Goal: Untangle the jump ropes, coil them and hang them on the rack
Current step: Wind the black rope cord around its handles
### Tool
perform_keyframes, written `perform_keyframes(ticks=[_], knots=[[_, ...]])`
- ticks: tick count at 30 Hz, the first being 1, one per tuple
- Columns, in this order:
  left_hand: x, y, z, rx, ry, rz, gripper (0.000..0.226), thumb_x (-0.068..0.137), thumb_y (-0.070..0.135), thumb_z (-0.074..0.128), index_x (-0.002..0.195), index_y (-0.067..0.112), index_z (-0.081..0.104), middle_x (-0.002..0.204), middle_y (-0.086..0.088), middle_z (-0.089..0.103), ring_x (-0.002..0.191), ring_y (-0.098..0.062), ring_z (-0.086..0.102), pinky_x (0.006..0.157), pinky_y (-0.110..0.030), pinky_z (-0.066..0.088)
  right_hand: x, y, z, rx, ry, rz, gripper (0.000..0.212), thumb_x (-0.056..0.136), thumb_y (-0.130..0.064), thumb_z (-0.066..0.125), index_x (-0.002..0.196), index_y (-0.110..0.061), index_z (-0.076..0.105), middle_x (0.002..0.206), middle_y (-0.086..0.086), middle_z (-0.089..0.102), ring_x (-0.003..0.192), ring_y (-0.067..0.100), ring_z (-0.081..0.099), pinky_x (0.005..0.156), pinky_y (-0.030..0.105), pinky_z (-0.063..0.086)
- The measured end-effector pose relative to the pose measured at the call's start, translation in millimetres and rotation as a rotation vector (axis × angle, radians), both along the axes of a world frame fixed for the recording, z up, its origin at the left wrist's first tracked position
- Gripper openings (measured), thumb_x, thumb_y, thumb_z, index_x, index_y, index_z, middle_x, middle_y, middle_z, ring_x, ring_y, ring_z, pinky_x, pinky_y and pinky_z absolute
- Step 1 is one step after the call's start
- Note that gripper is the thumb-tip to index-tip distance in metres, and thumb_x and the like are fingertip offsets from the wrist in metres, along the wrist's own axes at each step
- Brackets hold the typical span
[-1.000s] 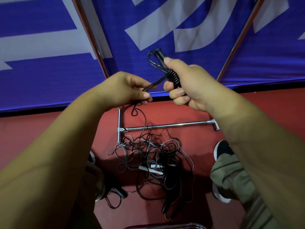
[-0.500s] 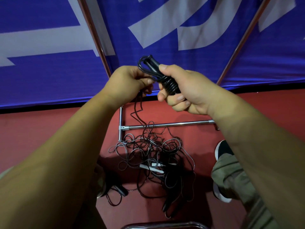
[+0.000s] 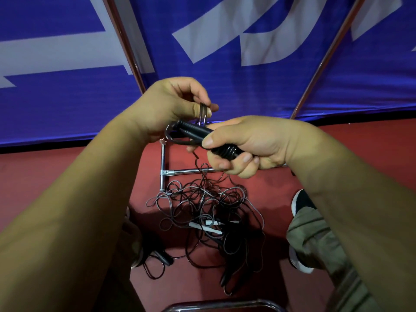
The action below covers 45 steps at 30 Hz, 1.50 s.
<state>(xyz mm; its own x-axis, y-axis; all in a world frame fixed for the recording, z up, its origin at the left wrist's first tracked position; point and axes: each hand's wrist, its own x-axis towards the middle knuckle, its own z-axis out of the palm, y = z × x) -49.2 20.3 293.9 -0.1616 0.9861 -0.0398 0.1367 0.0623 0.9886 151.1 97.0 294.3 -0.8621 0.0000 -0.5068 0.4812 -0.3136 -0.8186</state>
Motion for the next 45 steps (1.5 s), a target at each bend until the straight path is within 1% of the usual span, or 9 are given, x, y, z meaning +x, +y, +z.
perform_keyframes(ticks=[4,10,15,21,28,34,38,42,45], knots=[[9,0,4,0.04,0.141,-0.035,0.025,0.074,-0.012,0.082,0.082,0.005,0.066,0.099,-0.04,0.066,0.101,-0.024,0.078,0.093,-0.038,0.061,1,-1,-1,-0.013,-0.084,0.192,0.034,0.104,-0.021,0.052,0.076,-0.018,0.071,0.061,0.004,0.05,0.038,0.004,0.026,0.044,0.017,0.009],[19,-1,17,0.033,0.356,-0.091,0.021,0.074,-0.006,0.088,0.087,0.003,0.074,0.093,-0.021,0.076,0.098,-0.037,0.074,0.092,-0.044,0.062,-4,-3,-11,0.055,-0.241,0.155,0.016,0.102,-0.021,0.063,0.092,-0.012,0.053,0.076,0.011,0.062,0.04,0.006,0.027,0.04,0.012,0.016],[7,0,14,0.017,0.465,-0.039,0.029,0.08,-0.011,0.08,0.096,0.013,0.077,0.091,-0.008,0.076,0.085,-0.013,0.073,0.085,-0.032,0.062,-11,6,-22,0.248,-0.246,-0.132,0.016,0.101,-0.025,0.067,0.093,-0.014,0.058,0.078,0.01,0.064,0.047,0.01,0.026,0.043,0.014,0.015],[3,1,14,-0.104,0.626,-0.136,0.033,0.087,0.003,0.08,0.107,0.028,0.076,0.098,0.01,0.076,0.088,-0.007,0.072,0.084,-0.024,0.059,-16,20,-36,0.423,-0.263,-0.472,0.01,0.1,-0.022,0.06,0.095,-0.013,0.058,0.072,0.007,0.057,0.046,0.012,0.036,0.043,0.019,0.021],[2,-5,3,-0.424,0.441,-0.2,0.025,0.087,0.015,0.085,0.108,0.022,0.073,0.099,-0.004,0.078,0.083,-0.016,0.077,0.072,-0.023,0.061,-17,24,-40,0.514,-0.196,-0.508,0.009,0.099,-0.022,0.062,0.098,-0.014,0.058,0.076,0.006,0.058,0.048,0.012,0.041,0.043,0.023,0.028],[6,1,-8,-0.429,0.886,-0.146,0.019,0.095,0.042,0.075,0.084,0.027,0.072,0.08,0.004,0.071,0.071,-0.009,0.067,0.064,-0.026,0.048,-14,18,-34,0.296,-0.1,-0.44,0.019,0.102,-0.031,0.07,0.109,-0.016,0.061,0.075,0.0,0.052,0.052,0.008,0.031,0.041,0.021,0.021],[13,2,-9,-0.43,0.689,-0.054,0.026,0.107,0.032,0.058,0.094,0.017,0.074,0.081,0.002,0.079,0.061,-0.007,0.071,0.062,-0.025,0.054,-16,17,-31,0.218,-0.055,-0.559,0.041,0.102,-0.056,0.064,0.109,-0.016,0.059,0.074,-0.001,0.051,0.054,0.008,0.029,0.042,0.02,0.019],[17,-2,-1,-0.27,0.436,-0.046,0.019,0.105,0.028,0.065,0.095,0.015,0.074,0.088,-0.004,0.08,0.066,-0.006,0.069,0.059,-0.017,0.055,-20,20,-28,0.122,-0.049,-0.713,0.053,0.099,-0.069,0.058,0.109,-0.016,0.058,0.074,0.001,0.051,0.053,0.009,0.029,0.042,0.021,0.019],[11,-2,3,-0.195,0.219,-0.074,0.023,0.101,0.02,0.069,0.108,-0.001,0.069,0.098,-0.007,0.081,0.088,-0.016,0.077,0.082,-0.027,0.062,-20,24,-26,0.061,-0.028,-0.776,0.057,0.098,-0.071,0.059,0.107,-0.014,0.059,0.075,0.0,0.051,0.051,0.008,0.029,0.04,0.021,0.021]])
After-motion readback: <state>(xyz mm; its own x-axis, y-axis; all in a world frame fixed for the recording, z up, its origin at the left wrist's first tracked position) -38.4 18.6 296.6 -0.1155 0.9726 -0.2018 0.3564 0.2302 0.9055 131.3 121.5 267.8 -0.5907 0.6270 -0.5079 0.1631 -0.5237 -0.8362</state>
